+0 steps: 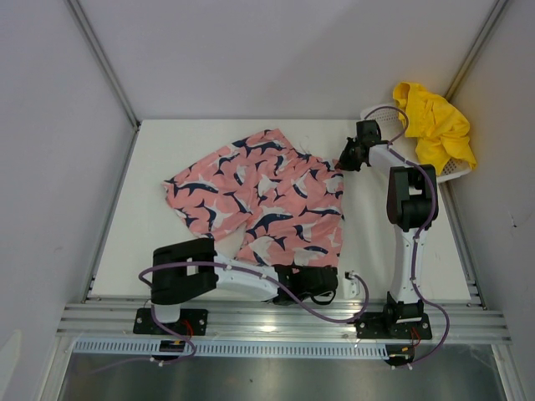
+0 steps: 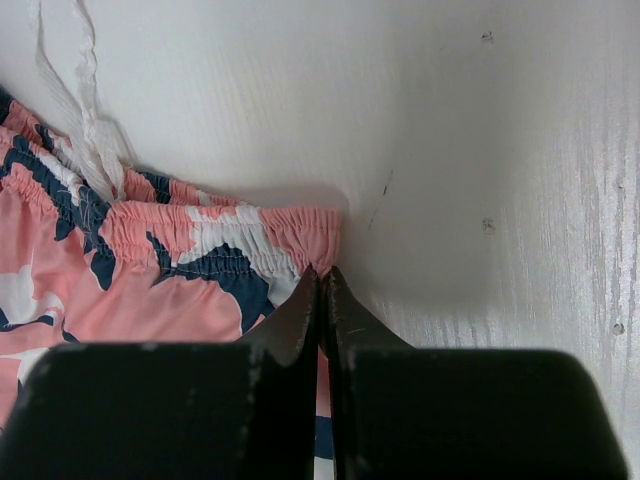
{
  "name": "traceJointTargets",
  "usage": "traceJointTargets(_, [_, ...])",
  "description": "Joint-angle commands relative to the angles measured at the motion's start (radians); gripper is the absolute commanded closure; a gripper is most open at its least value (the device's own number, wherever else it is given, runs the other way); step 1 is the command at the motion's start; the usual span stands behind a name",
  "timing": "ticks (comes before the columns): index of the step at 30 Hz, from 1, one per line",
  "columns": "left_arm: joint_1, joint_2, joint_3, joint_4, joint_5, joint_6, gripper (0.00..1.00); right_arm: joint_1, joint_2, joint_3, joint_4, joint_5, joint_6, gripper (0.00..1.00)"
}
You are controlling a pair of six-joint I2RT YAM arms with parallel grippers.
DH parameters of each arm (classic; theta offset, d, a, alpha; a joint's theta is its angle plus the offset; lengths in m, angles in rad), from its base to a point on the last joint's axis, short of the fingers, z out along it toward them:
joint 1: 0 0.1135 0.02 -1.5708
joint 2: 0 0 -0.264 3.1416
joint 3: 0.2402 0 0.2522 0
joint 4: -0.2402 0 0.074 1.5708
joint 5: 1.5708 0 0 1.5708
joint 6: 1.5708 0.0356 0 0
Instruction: Fold and stack the shorts
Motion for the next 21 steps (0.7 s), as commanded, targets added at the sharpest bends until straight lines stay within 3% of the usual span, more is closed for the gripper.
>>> traceJointTargets(1, [0.005, 0.031, 0.054, 0.037, -0.021, -0.01, 0.71, -0.005, -0.053, -0.006, 0.008, -0.002, 0.005, 0.99])
traceJointTargets(6, [0.005, 0.025, 0.053, 0.03, 0.011, -0.027, 0.82, -0.006, -0.05, -0.004, 0.008, -0.005, 0.005, 0.99])
traceJointTargets(8, [0.005, 0.004, 0.045, 0.027, 0.026, -0.03, 1.0, -0.006, -0.047, -0.004, 0.011, -0.005, 0.005, 0.99])
traceJointTargets(21, [-0.037, -0.094, 0.045, -0.1, 0.068, -0.08, 1.0, -0.006, -0.033, 0.005, 0.011, -0.005, 0.011, 1.0])
